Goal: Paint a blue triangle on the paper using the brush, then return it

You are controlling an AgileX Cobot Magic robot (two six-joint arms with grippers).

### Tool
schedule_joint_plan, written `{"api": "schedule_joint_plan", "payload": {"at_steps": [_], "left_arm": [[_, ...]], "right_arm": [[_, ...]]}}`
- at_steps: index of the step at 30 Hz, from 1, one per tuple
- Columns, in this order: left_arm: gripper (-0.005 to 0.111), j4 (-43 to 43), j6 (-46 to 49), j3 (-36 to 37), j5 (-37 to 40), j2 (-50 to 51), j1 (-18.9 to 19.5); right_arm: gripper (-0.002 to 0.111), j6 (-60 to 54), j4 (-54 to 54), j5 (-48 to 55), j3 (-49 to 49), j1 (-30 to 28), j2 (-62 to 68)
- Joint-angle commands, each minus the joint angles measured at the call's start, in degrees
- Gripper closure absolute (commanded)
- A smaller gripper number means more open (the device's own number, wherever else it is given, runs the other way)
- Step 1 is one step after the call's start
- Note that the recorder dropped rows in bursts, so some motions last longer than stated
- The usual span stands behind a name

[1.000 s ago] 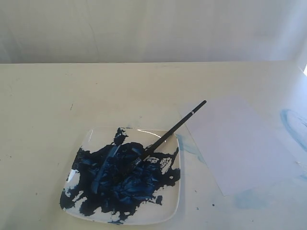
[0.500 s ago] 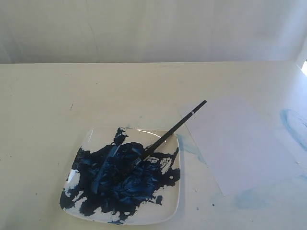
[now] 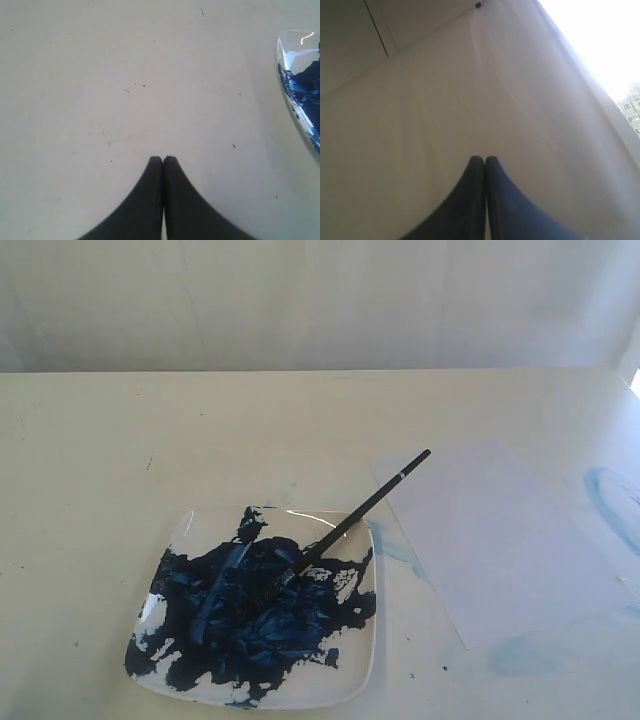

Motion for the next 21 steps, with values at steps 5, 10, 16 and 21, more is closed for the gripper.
{"api": "schedule_joint_plan", "payload": {"at_steps": [5,10,16,21], "left_arm": [[0.107,0.04,0.00,0.38,0.34,-0.20,-0.38],[0.107,0.04,0.00,0.38,0.34,-0.20,-0.38],[0.107,0.13,0.00,0.38,0.34,-0.20,-1.59],[0.107,0.13,0.00,0.38,0.34,-0.20,-3.62]], "right_arm": [[0.108,-3.93,1.17,39.80,-25.55,-0.10,29.03],[0.108,-18.46,20.15,50.06,-36.74,1.67,49.17],[0.108,-56.25,58.76,54.44,-40.86,4.83,68.17],[0.108,-65.09,67.80,54.33,-43.88,7.11,79.99]]}}
